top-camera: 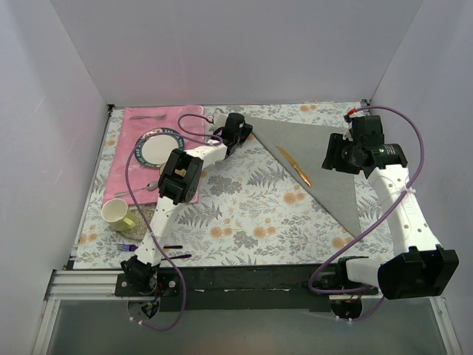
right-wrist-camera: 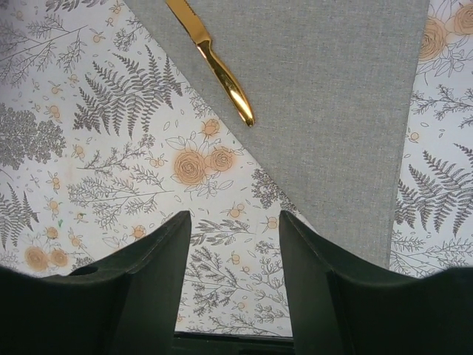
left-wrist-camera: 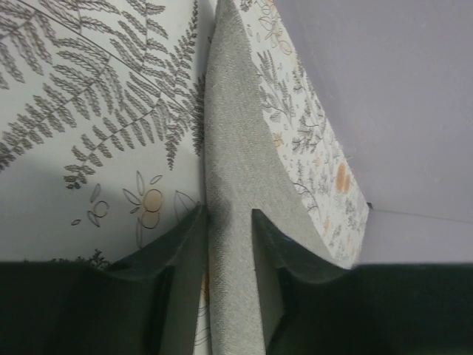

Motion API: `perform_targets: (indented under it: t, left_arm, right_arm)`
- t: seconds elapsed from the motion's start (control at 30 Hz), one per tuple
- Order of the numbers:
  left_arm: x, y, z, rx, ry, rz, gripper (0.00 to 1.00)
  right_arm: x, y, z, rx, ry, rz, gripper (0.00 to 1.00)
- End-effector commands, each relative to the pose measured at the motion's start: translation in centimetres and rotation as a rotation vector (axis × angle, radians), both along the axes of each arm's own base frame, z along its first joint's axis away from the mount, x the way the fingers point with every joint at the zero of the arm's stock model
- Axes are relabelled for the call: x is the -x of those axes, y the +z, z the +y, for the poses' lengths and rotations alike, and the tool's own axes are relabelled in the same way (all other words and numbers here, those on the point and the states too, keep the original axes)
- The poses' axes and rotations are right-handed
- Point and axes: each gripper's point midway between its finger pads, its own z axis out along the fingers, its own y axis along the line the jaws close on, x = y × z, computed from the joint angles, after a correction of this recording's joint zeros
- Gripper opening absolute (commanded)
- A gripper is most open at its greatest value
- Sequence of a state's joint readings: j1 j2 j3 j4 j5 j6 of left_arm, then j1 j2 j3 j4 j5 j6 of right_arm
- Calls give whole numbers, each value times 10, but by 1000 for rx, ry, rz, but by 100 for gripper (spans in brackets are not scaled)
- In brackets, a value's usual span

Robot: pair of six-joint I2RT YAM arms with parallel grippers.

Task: Fold the napkin, place the utensils inside, and roll it up
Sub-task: Fold the napkin

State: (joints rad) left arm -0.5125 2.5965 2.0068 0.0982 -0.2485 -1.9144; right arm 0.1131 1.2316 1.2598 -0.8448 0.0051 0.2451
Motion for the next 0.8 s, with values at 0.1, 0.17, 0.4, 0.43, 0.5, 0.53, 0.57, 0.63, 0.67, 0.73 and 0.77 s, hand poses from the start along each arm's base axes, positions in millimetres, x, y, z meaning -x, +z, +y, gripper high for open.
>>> perform_targets:
  t: [0.1, 0.17, 0.4, 0.43, 0.5, 0.53, 0.57, 0.63, 0.67, 0.73, 0.77]
  left_arm:
    - [11, -52, 21, -170, -13, 69, 13]
    - [8, -47, 23, -205, -31, 50, 5]
    - [9, -10, 27, -321, -95, -34, 0]
    - [10, -5, 30, -336, -99, -44, 0]
    - [17, 8, 38, -368, -105, -55, 0]
    - [22, 8, 41, -397, -124, -55, 0]
    - [29, 1, 48, -413, -133, -37, 0]
    - [37, 17, 60, -404, -126, -39, 0]
    - [50, 2, 70, -417, -128, -8, 0]
    - [59, 25, 73, -397, -134, -45, 0]
    - [61, 28, 76, -397, -142, -57, 0]
  right_arm:
    - [5, 6, -5, 9, -9, -22, 59]
    - [6, 5, -4, 3, -5, -14, 59]
    - [26, -21, 7, -45, 40, 104, 58]
    - [31, -30, 8, -47, 41, 133, 58]
    - [39, -38, 8, -50, 37, 169, 58]
    - [43, -43, 9, -60, 42, 182, 58]
    - [43, -44, 11, -69, 41, 181, 58]
    - [46, -45, 16, -98, 52, 182, 58]
    - [47, -48, 17, -104, 51, 191, 58]
    - [49, -49, 20, -125, 53, 201, 58]
    - [52, -55, 22, -134, 54, 216, 58]
